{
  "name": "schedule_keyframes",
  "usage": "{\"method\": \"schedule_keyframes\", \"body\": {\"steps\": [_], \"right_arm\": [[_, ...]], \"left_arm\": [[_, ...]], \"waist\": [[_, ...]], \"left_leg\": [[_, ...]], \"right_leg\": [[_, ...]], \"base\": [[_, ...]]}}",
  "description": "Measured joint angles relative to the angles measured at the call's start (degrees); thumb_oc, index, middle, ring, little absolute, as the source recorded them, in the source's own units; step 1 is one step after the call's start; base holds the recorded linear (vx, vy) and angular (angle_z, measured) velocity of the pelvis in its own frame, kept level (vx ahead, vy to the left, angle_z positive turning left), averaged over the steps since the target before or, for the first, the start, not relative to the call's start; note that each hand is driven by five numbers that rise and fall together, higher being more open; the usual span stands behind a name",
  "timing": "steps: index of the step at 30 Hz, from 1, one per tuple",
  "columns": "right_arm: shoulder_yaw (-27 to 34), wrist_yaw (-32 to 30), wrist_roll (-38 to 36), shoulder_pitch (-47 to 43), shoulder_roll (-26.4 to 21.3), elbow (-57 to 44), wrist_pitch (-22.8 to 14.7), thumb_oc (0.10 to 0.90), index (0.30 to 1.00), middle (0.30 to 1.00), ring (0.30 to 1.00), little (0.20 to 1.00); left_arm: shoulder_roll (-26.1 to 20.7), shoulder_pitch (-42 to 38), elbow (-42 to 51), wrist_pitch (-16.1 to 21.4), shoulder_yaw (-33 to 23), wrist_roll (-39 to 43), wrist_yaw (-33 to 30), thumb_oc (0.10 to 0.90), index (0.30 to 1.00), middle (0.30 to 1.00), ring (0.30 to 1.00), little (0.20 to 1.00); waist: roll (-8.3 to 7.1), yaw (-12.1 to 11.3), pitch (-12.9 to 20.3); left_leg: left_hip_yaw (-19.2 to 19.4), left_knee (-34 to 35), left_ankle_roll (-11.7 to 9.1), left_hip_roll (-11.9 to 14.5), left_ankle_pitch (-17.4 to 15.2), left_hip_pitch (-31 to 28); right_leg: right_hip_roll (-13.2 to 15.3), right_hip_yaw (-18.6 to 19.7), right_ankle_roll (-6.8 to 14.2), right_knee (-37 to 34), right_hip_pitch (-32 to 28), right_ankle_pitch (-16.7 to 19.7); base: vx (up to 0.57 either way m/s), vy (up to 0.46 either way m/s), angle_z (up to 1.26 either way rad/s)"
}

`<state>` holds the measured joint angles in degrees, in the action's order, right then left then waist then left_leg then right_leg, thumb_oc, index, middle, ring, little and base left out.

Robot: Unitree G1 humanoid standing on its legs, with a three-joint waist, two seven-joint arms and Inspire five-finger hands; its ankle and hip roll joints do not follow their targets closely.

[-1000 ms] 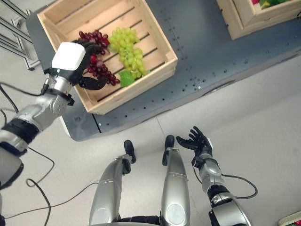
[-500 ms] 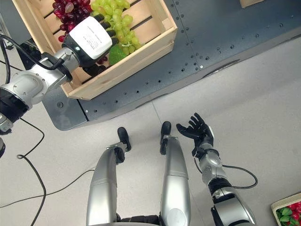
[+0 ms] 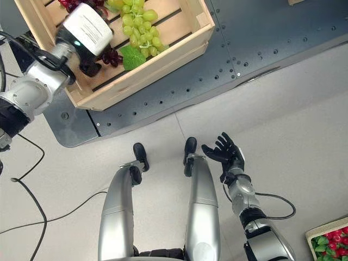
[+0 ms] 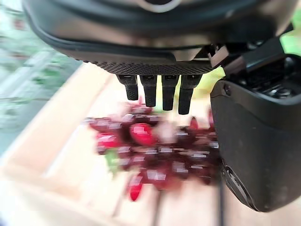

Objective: Pick up the fruits from the basket on one side to the basket on the other side

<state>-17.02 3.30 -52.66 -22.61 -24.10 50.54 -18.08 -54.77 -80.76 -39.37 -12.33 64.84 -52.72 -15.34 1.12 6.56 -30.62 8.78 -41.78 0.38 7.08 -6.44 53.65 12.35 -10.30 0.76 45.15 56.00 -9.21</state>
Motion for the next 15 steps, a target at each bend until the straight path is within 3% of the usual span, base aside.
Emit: {"method": "schedule_keyframes", "body": {"steps": [6, 13, 15], "right_arm": [[-0.12, -0.10, 0.02, 0.51, 0.24, -1.46, 0.00, 0.800, 0.900, 0.900, 0.900, 0.900], [-0.12, -0.15, 0.02, 0.59, 0.33, -1.49, 0.00, 0.800, 0.900, 0.900, 0.900, 0.900], [-0.17, -0.18, 0.02, 0.55, 0.33, -1.57, 0.00, 0.800, 0.900, 0.900, 0.900, 0.900]], "left_arm": [[-0.39, 2.15, -1.53, -3.57, -3.47, 0.13, -5.84, 0.800, 0.900, 0.900, 0.900, 0.900], [-0.33, 2.23, -2.63, -2.98, -3.47, -1.52, -7.23, 0.800, 0.900, 0.900, 0.900, 0.900], [-0.25, 2.23, -3.79, -0.50, -3.44, -1.93, -7.96, 0.800, 0.900, 0.900, 0.900, 0.900]], "waist": [[-0.98, -0.46, 0.08], [-1.45, -0.53, 0.07], [-1.65, -0.19, 0.07]], "left_leg": [[-0.06, -0.18, 0.03, -0.04, -0.01, -0.79], [-0.30, -0.42, 0.06, -0.07, 0.00, -0.88], [-0.27, -0.41, 0.09, -0.07, -0.03, -0.88]], "right_leg": [[0.06, 0.00, 0.03, 0.07, -0.82, 0.04], [0.01, -0.06, 0.12, 0.10, -1.18, 0.10], [0.01, -0.06, 0.13, 0.04, -1.18, 0.10]], "base": [[0.00, 0.000, 0.00], [0.00, 0.000, 0.00], [0.00, 0.000, 0.00]]}}
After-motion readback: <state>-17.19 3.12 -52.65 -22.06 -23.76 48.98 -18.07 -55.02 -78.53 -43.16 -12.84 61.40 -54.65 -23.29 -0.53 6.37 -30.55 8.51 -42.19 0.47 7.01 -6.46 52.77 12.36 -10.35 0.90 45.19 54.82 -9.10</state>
